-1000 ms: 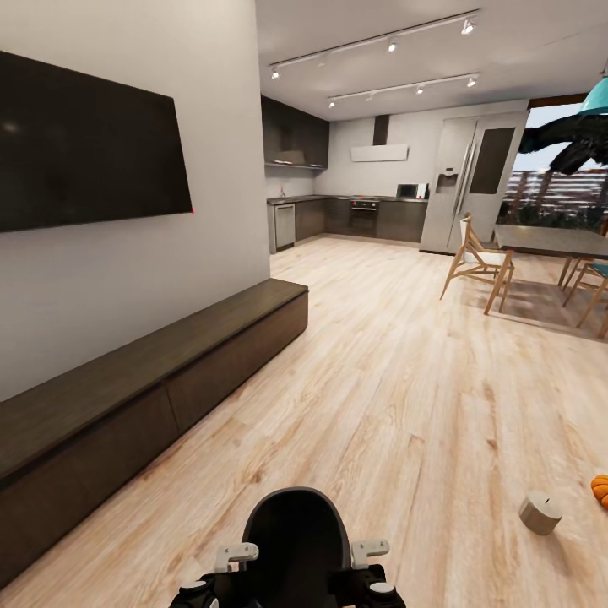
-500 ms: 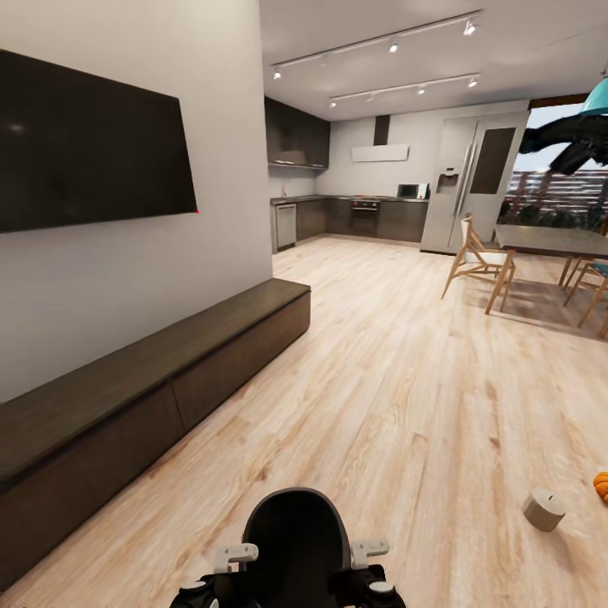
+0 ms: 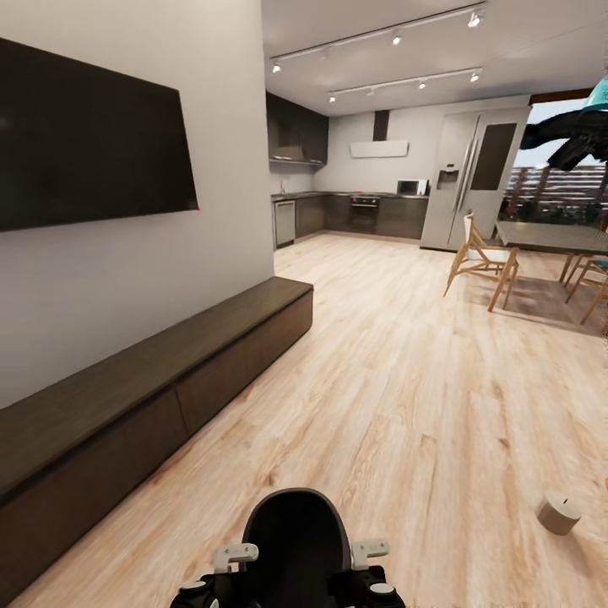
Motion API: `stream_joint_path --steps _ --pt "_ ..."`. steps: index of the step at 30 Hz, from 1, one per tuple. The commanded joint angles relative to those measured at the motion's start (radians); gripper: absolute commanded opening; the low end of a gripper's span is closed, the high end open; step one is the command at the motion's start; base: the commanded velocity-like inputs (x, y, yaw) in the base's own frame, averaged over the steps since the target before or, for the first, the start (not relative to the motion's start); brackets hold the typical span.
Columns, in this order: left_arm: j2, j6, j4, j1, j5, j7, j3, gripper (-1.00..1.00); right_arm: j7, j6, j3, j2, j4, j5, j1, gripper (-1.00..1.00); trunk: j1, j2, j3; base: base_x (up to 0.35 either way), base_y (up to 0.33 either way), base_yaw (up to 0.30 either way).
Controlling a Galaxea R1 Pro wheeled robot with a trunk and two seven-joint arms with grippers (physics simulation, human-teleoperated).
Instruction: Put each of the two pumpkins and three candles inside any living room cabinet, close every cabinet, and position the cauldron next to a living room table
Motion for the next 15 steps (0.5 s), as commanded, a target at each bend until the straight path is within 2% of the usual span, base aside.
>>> stream_joint_path --steps 1,7,15 --pt "0.001 0.006 -0.005 0.000 0.006 -0.001 0.002 -1.00 0.080 0.004 0.003 -0.001 -0.030 -0.073 -0.001 -1.00 0.000 -0.001 -0.003 0.008 0.002 -0.121" --pt "0.000 0.006 -0.005 0.000 0.006 -0.001 0.001 -1.00 0.082 0.005 0.003 -0.002 -0.029 -0.073 -0.001 -1.00 0.000 -0.001 -0.007 -0.026 -0.005 -0.062" --pt "0.000 0.006 -0.005 0.000 0.006 -0.001 0.001 -1.00 0.083 0.006 0.003 -0.003 -0.029 -0.073 -0.001 -1.00 0.000 -0.001 -0.008 -0.060 -0.093 -0.004"
